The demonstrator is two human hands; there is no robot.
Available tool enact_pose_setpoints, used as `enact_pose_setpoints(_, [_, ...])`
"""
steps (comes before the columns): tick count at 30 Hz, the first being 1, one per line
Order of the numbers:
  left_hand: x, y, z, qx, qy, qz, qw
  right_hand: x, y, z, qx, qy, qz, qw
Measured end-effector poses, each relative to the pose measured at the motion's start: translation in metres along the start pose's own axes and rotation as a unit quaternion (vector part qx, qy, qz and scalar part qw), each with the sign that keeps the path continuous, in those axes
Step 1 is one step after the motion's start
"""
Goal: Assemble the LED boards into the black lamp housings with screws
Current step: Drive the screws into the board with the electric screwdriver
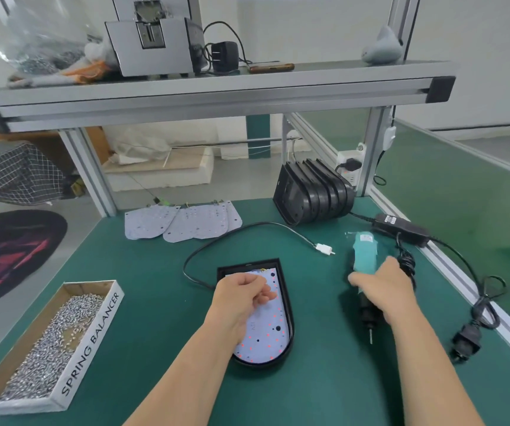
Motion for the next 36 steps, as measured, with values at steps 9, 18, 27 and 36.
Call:
enact_pose_setpoints(9, [-0.003,-0.001,0.016,0.01,-0.034,-0.01,0.999,-0.058,0.027,0.019,-0.28,-0.666,-0.142,0.677])
enact_pose_setpoints(18, [0.003,-0.001,0.008,-0.005,0.022,-0.034,0.999,-0.094,0.011,0.064,-0.083,-0.669,-0.121,0.728])
enact_pose_setpoints(27, [0.005,0.0,0.005,-0.02,0.062,-0.044,0.997,-0.105,0.013,0.072,0.041,-0.637,-0.2,0.743])
enact_pose_setpoints(36, [0.008,0.001,0.004,-0.023,0.078,-0.057,0.995,-0.107,0.015,0.075,0.064,-0.611,-0.224,0.756])
Point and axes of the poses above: each hand's wrist, its own y-axis away from the middle knuckle, its own z-axis out of the palm, x = y × z, the point moved 2 cm from there along -y, towards the middle knuckle, and after that the axes turned 11 degrees about -x, right-handed, at the moved point
